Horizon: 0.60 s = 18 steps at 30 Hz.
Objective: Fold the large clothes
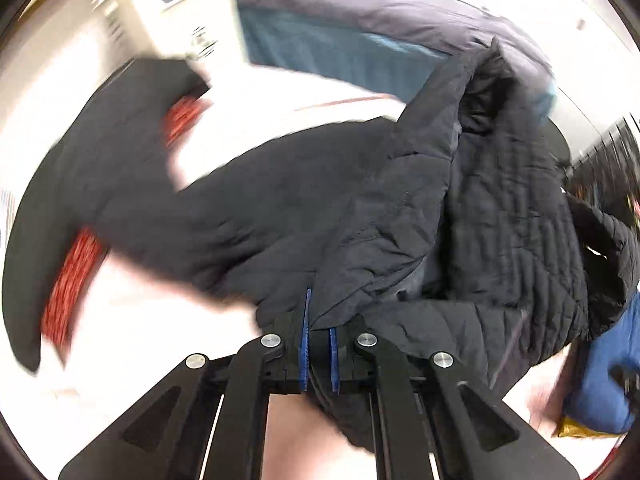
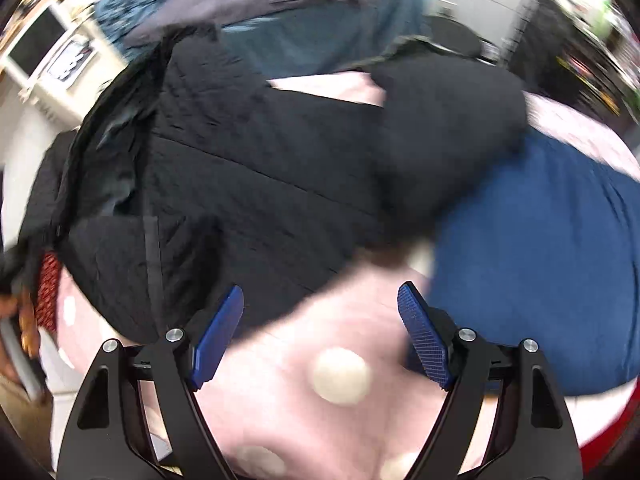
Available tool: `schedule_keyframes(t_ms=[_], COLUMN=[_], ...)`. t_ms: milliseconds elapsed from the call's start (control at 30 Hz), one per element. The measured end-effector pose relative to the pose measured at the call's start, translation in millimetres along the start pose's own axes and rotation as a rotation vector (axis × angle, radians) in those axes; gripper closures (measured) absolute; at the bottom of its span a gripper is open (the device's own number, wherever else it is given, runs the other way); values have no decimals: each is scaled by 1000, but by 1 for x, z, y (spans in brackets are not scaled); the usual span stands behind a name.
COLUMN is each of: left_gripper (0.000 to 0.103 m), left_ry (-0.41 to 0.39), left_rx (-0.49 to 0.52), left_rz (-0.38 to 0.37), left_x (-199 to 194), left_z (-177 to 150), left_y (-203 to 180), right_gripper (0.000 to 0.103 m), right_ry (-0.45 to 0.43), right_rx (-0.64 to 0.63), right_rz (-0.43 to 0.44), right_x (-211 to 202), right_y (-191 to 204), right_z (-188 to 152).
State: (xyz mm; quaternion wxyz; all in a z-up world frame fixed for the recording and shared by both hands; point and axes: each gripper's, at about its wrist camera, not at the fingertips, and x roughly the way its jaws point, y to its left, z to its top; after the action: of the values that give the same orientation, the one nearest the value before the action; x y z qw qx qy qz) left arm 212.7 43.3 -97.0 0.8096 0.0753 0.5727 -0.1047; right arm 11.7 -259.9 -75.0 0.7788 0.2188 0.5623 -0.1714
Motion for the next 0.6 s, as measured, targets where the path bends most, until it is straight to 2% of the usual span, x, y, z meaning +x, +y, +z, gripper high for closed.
schedule_keyframes(t_ms=[67,133,233,300,367,433,467,567,600], left_gripper=[96,96,96,96,96,96,96,96,96], left_ry=[33,38,30,25,25,13,12,11,13], left_rx=[-57,-63,-50,-42,-25,-16,-7,5,5], left_rz=[-7,-3,7,0,-2,-9,-7,-1,-4], left_x=[-3,-6,-12,-18,-19,-25,-26,-29,-29], left_z=[-20,-35,-55,-64,-67,-72,-73,-84,-85], left_y=[28,38,39,34,26,23,22,22,23], right_gripper=[24,24,24,24,24,24,24,25,42], right_ry=[16,23,38,75,79,85,88,160,165], right_rx=[-35,-43,-6,5,5,28,58,68,48], right_rz=[61,110,186,198,152,77,68,7,-24], right_x=[17,30,52,71,94,113,124,161,169], right_y=[31,57,98,129,163,183,189,202,203], right_z=[23,44,77,91,103,112,117,119,117])
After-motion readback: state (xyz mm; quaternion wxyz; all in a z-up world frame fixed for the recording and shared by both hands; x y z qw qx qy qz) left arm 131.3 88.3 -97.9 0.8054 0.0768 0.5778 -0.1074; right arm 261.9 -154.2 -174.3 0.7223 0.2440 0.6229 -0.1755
